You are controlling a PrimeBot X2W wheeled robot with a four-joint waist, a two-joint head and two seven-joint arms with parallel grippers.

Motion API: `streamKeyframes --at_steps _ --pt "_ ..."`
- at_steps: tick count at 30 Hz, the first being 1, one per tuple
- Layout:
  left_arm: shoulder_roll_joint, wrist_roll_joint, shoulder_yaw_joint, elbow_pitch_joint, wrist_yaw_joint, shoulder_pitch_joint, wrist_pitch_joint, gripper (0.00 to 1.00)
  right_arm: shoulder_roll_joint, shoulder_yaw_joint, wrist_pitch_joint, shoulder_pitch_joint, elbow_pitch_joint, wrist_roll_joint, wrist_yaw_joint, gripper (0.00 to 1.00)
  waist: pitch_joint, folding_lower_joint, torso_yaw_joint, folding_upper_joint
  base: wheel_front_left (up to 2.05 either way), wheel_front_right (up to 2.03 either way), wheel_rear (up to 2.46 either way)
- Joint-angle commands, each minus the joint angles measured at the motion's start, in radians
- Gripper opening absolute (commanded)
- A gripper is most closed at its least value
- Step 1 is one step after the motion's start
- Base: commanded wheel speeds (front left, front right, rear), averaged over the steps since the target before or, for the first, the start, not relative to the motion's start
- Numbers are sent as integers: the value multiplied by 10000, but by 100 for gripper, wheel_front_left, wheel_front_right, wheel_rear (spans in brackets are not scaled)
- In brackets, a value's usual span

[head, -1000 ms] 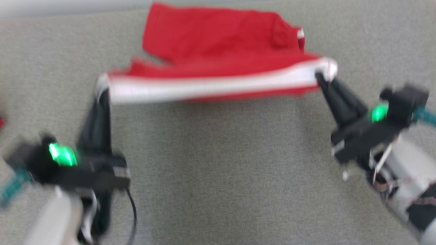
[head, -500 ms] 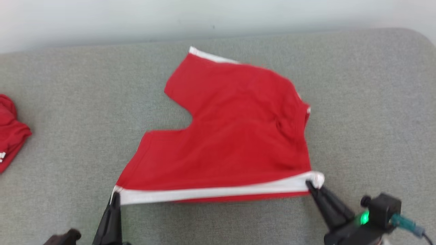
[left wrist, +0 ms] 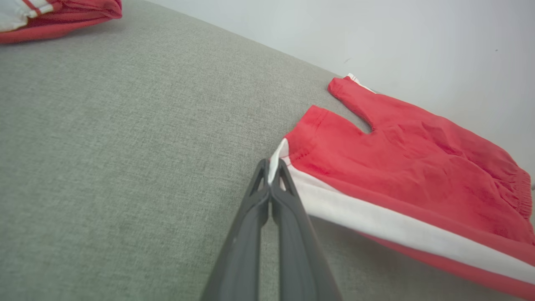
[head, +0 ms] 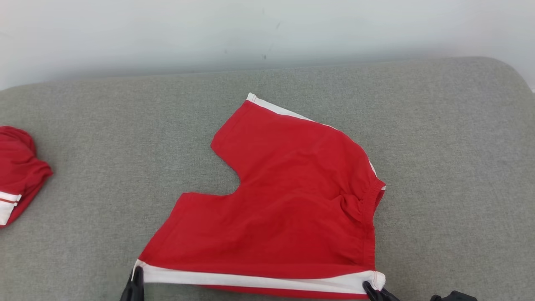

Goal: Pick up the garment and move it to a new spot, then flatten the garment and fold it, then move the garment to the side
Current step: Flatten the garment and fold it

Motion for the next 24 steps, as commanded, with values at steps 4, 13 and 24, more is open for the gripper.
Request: streamKeyframes --at_steps 4,13,24 --pt "527 132 -109 -401 45 -501 -40 0 169 -50 -49 -307 -296 140 -44 0 171 1 -231 1 0 0 0" --pt "2399 266 -1666 -527 40 -2947 324 0 532 -194 -31 -1370 -788 806 -40 0 511 1 -1183 1 0 0 0" --pt "4269 -730 -3720 856 41 -7155 1998 0 1504 -249 -29 -3334 118 811 -38 0 1760 1 -2387 1 0 0 0"
